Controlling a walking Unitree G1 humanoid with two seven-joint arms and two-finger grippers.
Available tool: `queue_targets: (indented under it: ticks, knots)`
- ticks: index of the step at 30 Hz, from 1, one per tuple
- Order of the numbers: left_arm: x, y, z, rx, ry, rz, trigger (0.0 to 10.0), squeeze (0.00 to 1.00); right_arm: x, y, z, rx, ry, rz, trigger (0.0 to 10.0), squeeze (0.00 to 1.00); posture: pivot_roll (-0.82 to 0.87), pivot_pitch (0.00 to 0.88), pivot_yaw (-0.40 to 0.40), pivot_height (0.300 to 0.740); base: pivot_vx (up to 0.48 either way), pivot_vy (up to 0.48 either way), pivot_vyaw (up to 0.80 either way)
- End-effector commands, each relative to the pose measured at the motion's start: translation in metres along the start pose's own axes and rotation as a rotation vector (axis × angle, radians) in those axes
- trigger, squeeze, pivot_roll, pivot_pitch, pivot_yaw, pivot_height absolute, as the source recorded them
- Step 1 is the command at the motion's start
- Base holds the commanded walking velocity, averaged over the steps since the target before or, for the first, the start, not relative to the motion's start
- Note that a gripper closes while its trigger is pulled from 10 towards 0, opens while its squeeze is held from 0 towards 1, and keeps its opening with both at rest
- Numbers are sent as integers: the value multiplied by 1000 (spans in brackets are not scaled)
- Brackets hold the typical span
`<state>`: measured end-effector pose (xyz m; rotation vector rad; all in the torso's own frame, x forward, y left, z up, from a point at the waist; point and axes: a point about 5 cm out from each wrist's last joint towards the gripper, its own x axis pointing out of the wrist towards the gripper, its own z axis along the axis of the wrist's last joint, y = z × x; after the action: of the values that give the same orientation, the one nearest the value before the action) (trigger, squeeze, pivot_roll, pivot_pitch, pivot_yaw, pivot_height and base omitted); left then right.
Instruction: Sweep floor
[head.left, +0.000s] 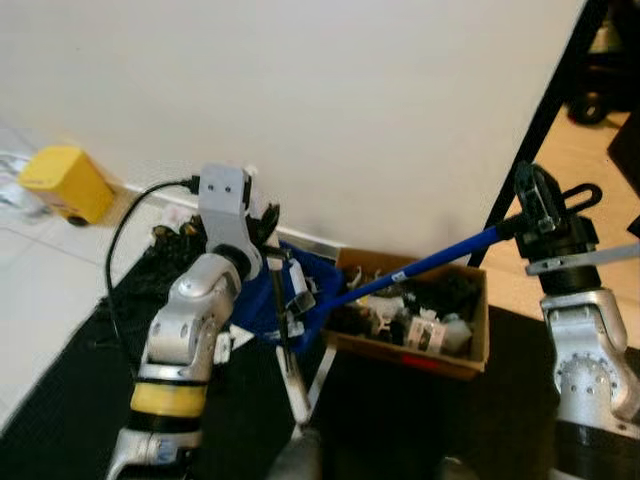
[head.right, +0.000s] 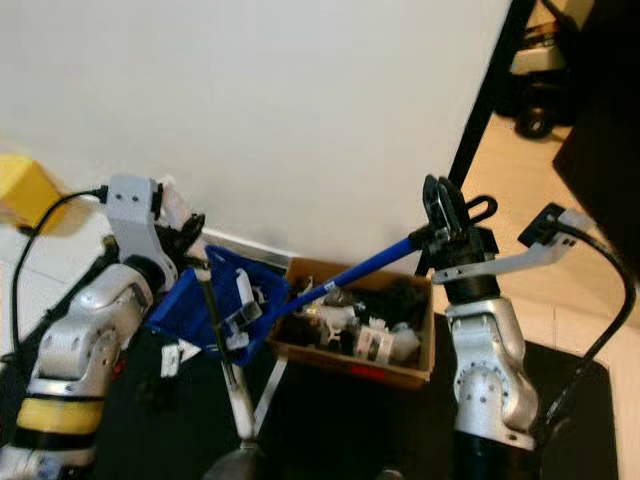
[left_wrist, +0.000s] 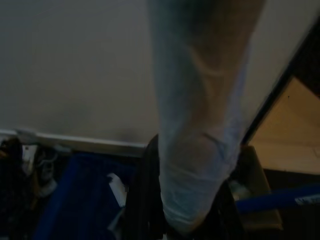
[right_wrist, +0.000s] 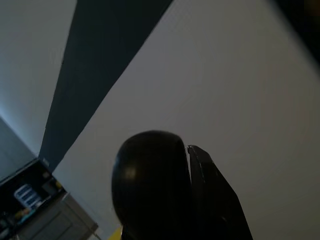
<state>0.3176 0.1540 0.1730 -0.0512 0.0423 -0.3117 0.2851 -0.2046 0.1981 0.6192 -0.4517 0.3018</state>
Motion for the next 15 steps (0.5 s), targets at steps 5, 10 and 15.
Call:
queue_targets:
  ticks: [5,10,15]
  knots:
    - [-1,5,7,14,-33,25,10000,0,3,7,4,33,-40,34,10000,0,91,104,115,740,0,0,0]
    - [-1,5,7,13,-33,25,10000,0,3,7,4,32,-40,34,10000,0,90,105,115,740,0,0,0]
    - [-1,5,7,12,-32,27,10000,0,3,7,4,32,-39,34,10000,0,91,105,114,740,0,0,0]
